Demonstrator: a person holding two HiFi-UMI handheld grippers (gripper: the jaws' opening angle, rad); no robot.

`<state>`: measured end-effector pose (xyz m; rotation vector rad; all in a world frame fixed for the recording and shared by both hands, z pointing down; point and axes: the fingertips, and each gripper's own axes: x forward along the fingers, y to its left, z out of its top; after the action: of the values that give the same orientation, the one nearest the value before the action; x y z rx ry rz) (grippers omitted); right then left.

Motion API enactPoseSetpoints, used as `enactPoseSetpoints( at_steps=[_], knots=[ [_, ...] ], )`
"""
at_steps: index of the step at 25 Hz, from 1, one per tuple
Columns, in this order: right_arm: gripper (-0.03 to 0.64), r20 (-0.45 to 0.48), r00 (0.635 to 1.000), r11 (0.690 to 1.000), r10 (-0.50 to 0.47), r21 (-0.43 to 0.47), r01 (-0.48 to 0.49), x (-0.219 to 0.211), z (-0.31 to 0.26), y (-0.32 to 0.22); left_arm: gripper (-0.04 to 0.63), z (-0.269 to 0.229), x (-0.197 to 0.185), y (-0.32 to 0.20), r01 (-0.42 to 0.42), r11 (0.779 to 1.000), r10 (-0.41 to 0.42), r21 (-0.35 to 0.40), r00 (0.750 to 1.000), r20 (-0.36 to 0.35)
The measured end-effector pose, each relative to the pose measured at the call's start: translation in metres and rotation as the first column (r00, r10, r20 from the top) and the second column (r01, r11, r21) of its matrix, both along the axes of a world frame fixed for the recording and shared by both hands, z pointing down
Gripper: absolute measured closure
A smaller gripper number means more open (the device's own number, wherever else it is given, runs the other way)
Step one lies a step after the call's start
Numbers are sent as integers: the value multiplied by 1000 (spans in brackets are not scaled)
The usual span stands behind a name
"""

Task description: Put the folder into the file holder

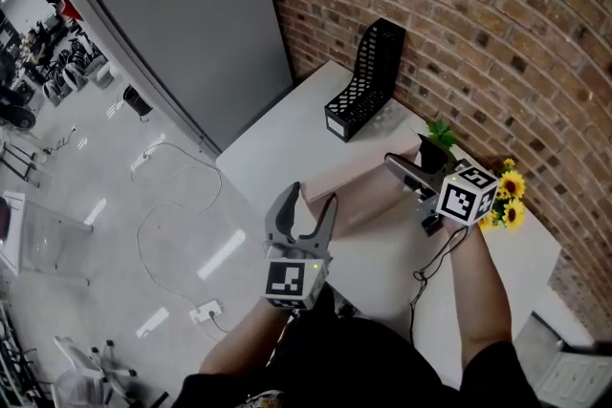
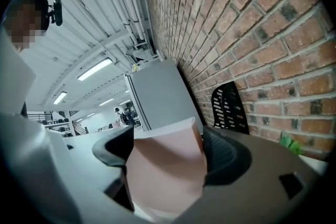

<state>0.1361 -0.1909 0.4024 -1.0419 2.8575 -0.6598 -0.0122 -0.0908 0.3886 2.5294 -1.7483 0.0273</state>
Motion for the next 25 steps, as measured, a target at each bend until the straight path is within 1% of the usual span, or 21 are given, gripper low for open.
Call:
enactPoseSetpoints(
  at_steps=[2, 6, 9, 11, 14, 16, 18, 20, 25],
  knots=[
    [201, 7, 1000, 1000, -7, 7, 7, 3, 0, 5, 334, 7, 1, 3, -26, 1000, 26, -14, 1000, -1],
    [206, 4, 1000, 1000, -12, 22, 12, 6, -1, 11, 330, 14, -1, 5, -54, 998, 55, -30, 998, 22],
    [213, -8, 1000, 1000, -8, 28, 8, 8, -2, 13, 327, 14, 2, 1, -124, 992, 126, -37, 991, 50],
    [218, -11, 1000, 1000, -7, 29, 7, 9, -2, 14, 327, 16, 7, -3, -204, 978, 206, -53, 977, 45],
    [221, -14, 1000, 1000, -8, 27, 8, 11, -2, 16, 325, 19, 18, -10, -325, 943, 327, -73, 945, 4],
    [229, -15, 1000, 1000, -6, 27, 7, 12, -3, 18, 324, 19, 24, -13, -380, 922, 381, -78, 925, 0],
    [230, -20, 1000, 1000, -4, 31, 4, 12, -4, 19, 324, 19, 32, -17, -411, 908, 413, -79, 911, 9],
    [233, -25, 1000, 999, -1, 36, 2, 12, -4, 20, 324, 20, 38, -21, -429, 900, 431, -80, 902, 11],
    [235, -45, 999, 999, 12, 42, -10, 15, -4, 22, 325, 22, 50, -24, -448, 891, 451, -75, 892, 23]
  ],
)
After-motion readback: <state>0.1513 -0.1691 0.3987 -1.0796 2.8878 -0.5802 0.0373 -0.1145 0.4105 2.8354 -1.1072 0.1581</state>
